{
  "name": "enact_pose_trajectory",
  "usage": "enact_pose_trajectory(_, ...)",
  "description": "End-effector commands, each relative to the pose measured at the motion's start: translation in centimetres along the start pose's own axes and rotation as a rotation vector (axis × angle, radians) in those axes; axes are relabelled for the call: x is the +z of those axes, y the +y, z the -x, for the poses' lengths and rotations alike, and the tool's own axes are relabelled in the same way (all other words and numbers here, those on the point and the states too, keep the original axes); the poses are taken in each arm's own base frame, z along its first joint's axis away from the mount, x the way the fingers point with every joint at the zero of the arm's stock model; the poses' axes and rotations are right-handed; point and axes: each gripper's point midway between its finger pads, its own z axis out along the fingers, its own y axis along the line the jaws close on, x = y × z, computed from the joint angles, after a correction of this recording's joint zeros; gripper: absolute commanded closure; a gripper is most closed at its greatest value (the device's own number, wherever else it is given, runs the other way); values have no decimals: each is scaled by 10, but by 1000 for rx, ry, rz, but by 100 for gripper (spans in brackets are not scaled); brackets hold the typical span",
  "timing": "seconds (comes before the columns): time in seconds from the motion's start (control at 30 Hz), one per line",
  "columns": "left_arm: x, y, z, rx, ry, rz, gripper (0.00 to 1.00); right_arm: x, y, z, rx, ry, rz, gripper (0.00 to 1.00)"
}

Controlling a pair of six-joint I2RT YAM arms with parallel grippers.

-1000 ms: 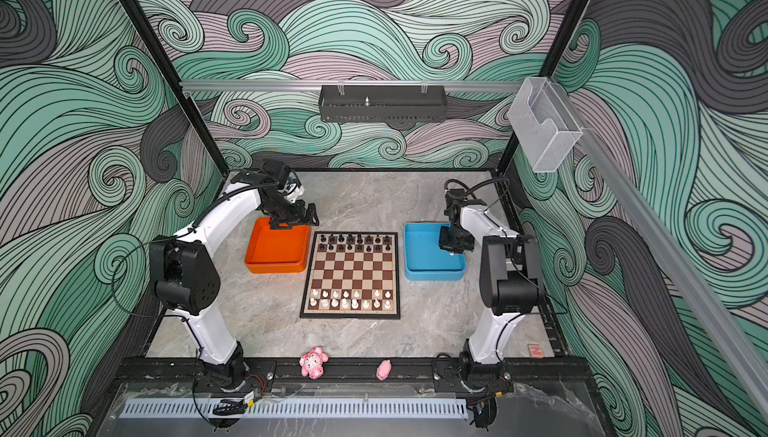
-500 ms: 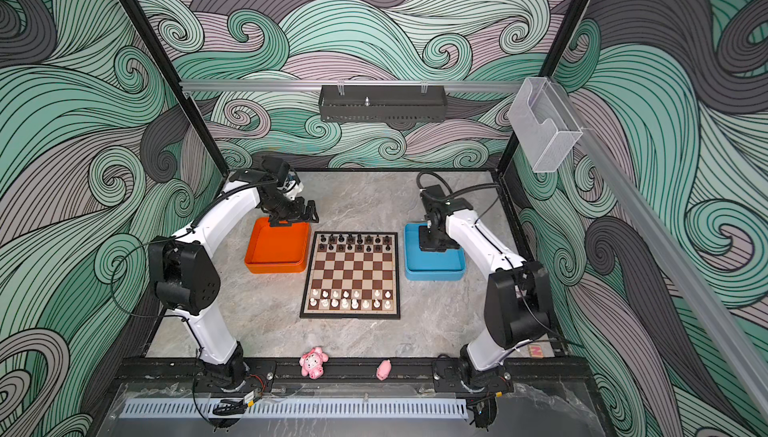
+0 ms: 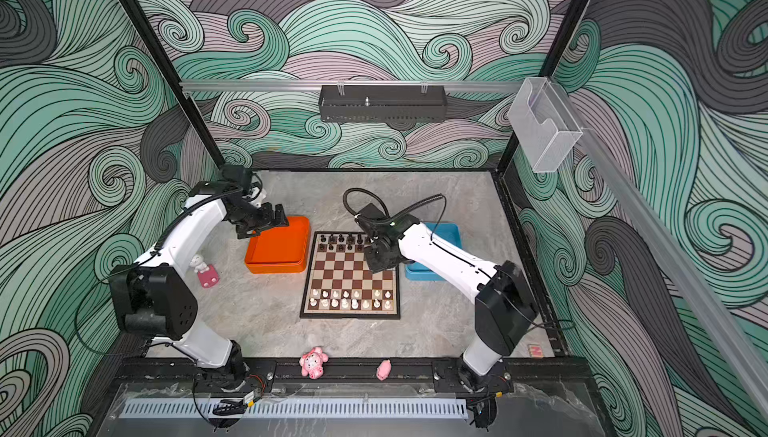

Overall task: Set up the chess pieces on the board
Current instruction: 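Lift the white pawn and carry it over the white rows with the right gripper, then lower the white pawn onto its white-row square with the right gripper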

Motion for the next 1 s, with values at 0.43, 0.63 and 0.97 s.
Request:
enact_pose_trajectory(0.43,-12,41,-12,-185,-23,-10,1,49,47,-26,-58,121,17,96)
enact_pose_trajectory(0.63,-9,40,-12,-187,-18,-22,1,62,50,-36,-55,161,13,95)
enact_pose_trajectory(0.97,-6,39,-10,-189,-12,-30,1,73,47,-45,-54,204,-3,95)
